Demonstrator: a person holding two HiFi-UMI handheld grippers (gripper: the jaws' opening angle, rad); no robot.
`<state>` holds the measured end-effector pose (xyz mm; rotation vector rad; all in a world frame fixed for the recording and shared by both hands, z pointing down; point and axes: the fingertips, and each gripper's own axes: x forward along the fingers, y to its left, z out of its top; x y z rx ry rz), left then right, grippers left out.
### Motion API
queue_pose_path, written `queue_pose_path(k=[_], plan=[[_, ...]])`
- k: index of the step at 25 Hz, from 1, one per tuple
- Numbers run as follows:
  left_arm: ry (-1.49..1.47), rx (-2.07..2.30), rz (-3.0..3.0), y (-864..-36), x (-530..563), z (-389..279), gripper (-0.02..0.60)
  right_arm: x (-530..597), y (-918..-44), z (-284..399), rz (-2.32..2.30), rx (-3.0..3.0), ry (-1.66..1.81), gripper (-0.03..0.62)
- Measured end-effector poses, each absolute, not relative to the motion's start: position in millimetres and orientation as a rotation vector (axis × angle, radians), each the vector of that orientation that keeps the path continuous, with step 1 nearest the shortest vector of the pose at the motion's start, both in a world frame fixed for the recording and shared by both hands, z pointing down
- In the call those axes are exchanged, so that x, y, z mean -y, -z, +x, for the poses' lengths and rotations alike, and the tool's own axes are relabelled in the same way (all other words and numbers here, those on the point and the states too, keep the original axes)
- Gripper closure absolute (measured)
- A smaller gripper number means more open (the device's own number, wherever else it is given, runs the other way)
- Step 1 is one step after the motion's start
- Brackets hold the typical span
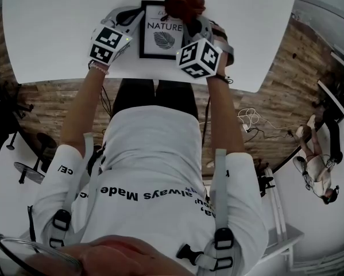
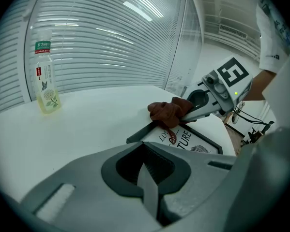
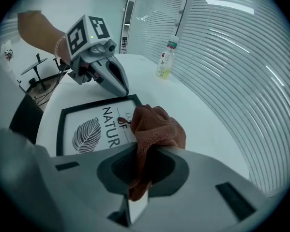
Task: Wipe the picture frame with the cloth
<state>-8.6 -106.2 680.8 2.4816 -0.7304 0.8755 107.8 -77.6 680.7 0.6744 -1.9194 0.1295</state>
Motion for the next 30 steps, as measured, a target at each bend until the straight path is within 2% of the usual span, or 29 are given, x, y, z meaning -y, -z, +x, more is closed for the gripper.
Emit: queue_pose_path(k=[18,24,30], plan=[[-0.903,0.744,2.466,-682.6,97.8,-16.0,0.580,-91.7,-681.3,88.2,0.498,1.965,-0.283,0.579],[-0.855,0.749,2.456,-671.4,99.1,-20.2,0.580,-60.7,-647.7,92.6,0.621,2.012,-0.298,0.579],[-0.710,0.804,2.503,-599.5,87.6,-19.2,0.580,-7.0,-565.6,100.6,0.852,2.128,-0.291,0.579]])
